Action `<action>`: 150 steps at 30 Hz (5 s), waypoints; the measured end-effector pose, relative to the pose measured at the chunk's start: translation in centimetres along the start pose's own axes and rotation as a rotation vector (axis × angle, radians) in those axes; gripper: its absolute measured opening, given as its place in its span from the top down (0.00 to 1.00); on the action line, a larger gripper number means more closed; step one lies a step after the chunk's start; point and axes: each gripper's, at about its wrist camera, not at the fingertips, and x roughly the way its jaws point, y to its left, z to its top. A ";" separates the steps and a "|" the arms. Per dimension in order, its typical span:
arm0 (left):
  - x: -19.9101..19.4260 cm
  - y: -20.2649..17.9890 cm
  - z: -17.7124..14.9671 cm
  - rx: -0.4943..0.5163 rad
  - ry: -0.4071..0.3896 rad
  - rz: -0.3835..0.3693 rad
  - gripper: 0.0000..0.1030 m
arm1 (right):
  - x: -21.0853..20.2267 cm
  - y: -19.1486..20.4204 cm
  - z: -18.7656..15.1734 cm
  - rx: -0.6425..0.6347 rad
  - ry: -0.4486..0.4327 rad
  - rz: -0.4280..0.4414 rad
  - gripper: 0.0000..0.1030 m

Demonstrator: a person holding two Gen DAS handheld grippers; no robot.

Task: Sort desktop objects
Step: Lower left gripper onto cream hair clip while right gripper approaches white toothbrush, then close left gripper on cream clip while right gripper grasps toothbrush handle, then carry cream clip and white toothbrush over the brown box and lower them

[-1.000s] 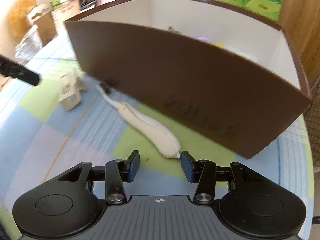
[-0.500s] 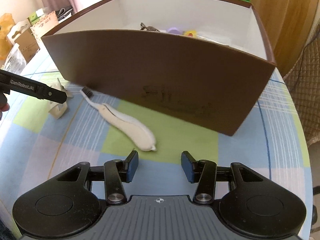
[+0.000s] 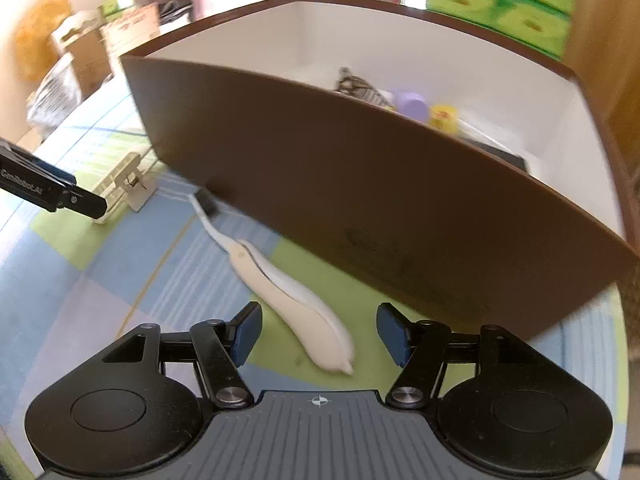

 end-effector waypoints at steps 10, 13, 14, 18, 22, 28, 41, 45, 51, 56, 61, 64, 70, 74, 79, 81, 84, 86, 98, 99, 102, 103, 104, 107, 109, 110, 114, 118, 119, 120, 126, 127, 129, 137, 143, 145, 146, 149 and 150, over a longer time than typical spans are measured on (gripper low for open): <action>0.2 -0.8 0.5 0.076 -0.035 -0.030 0.26 | 0.5 3.2 -0.2 -0.076 0.011 0.045 0.69; 0.6 -1.7 0.9 0.101 -0.038 -0.036 0.26 | -0.1 3.8 -0.7 -0.057 0.026 0.041 0.71; 0.7 -1.9 1.0 0.107 -0.044 -0.037 0.26 | -0.4 4.0 -0.9 -0.048 0.030 0.038 0.72; 1.2 -2.5 1.6 0.131 -0.072 -0.027 0.30 | -1.2 4.1 -1.8 0.001 0.040 0.016 0.72; 1.8 -2.5 1.5 0.159 -0.057 -0.057 0.63 | -1.5 4.2 -2.1 0.040 0.043 -0.018 0.72; 0.6 -1.9 -0.4 0.231 -0.049 -0.092 0.64 | -2.0 3.7 -2.2 0.079 0.034 -0.031 0.72; -2.3 1.3 -5.0 0.148 -0.005 -0.098 0.62 | 0.9 5.9 -0.1 -0.020 -0.017 0.011 0.62; -2.0 1.0 -4.8 0.141 -0.014 -0.079 0.60 | 1.4 6.5 0.5 -0.050 -0.004 0.026 0.75; -2.0 0.5 -5.0 0.158 -0.034 -0.062 0.63 | 0.8 8.3 -0.4 -0.091 0.013 0.037 0.83; -2.3 0.2 -5.2 0.160 -0.025 -0.070 0.64 | -0.3 8.9 -1.4 -0.090 0.035 0.054 0.83; -2.5 -0.2 -5.3 0.172 -0.018 -0.077 0.65 | -1.0 8.7 -1.8 -0.071 0.065 0.065 0.83; -2.9 -0.5 -5.4 0.183 -0.023 -0.089 0.65 | -1.0 8.7 -1.6 -0.050 0.083 0.079 0.83; -4.3 -0.6 -5.2 0.186 -0.050 -0.116 0.65 | -2.6 7.9 -1.4 0.004 0.066 0.108 0.83; -5.9 -0.7 -4.7 0.187 -0.084 -0.138 0.65 | -4.2 7.5 -0.9 0.023 0.027 0.114 0.83; -7.9 -1.2 -3.4 0.203 -0.142 -0.162 0.65 | -6.4 6.7 0.3 0.055 -0.025 0.116 0.83; -8.6 -1.5 -2.8 0.205 -0.160 -0.168 0.65 | -7.1 6.2 0.8 0.078 -0.046 0.118 0.83; -9.4 -2.0 -1.7 0.202 -0.185 -0.188 0.65 | -8.1 5.7 1.8 0.095 -0.077 0.114 0.83; -9.8 -2.4 -1.1 0.211 -0.200 -0.195 0.65 | -8.7 5.4 2.6 0.098 -0.099 0.111 0.83; -10.6 -5.2 3.6 0.254 -0.282 -0.218 0.65 | -10.3 3.1 6.0 0.110 -0.180 0.106 0.83; -10.7 -5.4 4.1 0.255 -0.289 -0.218 0.65 | -10.3 2.7 6.4 0.113 -0.188 0.107 0.83; -10.7 -5.8 5.7 0.249 -0.305 -0.219 0.65 | -10.6 1.5 7.8 0.122 -0.218 0.093 0.83; -10.7 -5.9 6.2 0.248 -0.308 -0.218 0.65 | -10.7 1.0 8.2 0.123 -0.228 0.086 0.83; -10.6 -6.1 6.8 0.247 -0.313 -0.214 0.65 | -10.8 0.6 8.7 0.126 -0.239 0.080 0.83; -10.4 -6.4 8.3 0.247 -0.324 -0.204 0.65 | -10.8 -0.9 10.1 0.139 -0.262 0.067 0.83; -10.1 -6.6 9.3 0.245 -0.327 -0.203 0.65 | -10.4 -1.8 10.9 0.150 -0.269 0.058 0.83; -9.9 -6.7 9.7 0.245 -0.327 -0.197 0.65 | -10.2 -2.2 11.3 0.154 -0.269 0.055 0.83; -8.9 -7.2 11.7 0.252 -0.327 -0.181 0.65 | -8.9 -3.6 12.8 0.174 -0.265 0.051 0.83; -7.5 -7.7 13.5 0.257 -0.319 -0.172 0.65 | -7.4 -4.6 14.0 0.191 -0.255 0.049 0.83; -7.2 -7.9 13.9 0.258 -0.315 -0.170 0.65 | -7.0 -4.8 14.2 0.197 -0.252 0.049 0.83; -6.8 -8.0 14.1 0.258 -0.310 -0.169 0.65 | -6.7 -5.1 14.4 0.201 -0.250 0.049 0.83; -4.2 -8.4 15.2 0.257 -0.266 -0.163 0.65 | -4.3 -6.1 15.2 0.233 -0.220 0.048 0.83; -3.8 -8.5 15.3 0.256 -0.257 -0.162 0.65 | -3.8 -6.3 15.3 0.240 -0.212 0.052 0.83; -2.9 -8.5 15.4 0.256 -0.237 -0.158 0.65 | -3.0 -6.5 15.3 0.255 -0.196 0.058 0.83; 0.1 -8.7 15.4 0.265 -0.166 -0.138 0.65 | -0.2 -6.9 14.6 0.278 -0.128 0.073 0.83; 1.7 -8.8 15.2 0.279 -0.133 -0.131 0.65 | 1.0 -7.1 14.2 0.294 -0.101 0.074 0.83; 1.9 -9.1 15.1 0.304 -0.139 -0.123 0.65 | 1.2 -7.2 14.1 0.299 -0.096 0.074 0.84; 1.9 -9.2 15.1 0.313 -0.136 -0.123 0.65 | 1.3 -7.2 14.0 0.302 -0.094 0.074 0.83; 2.3 -9.6 15.2 0.328 -0.121 -0.127 0.65 | 1.5 -7.3 13.9 0.309 -0.087 0.072 0.83; 2.5 -9.7 15.2 0.336 -0.119 -0.121 0.65 | 1.6 -7.3 13.8 0.311 -0.085 0.072 0.83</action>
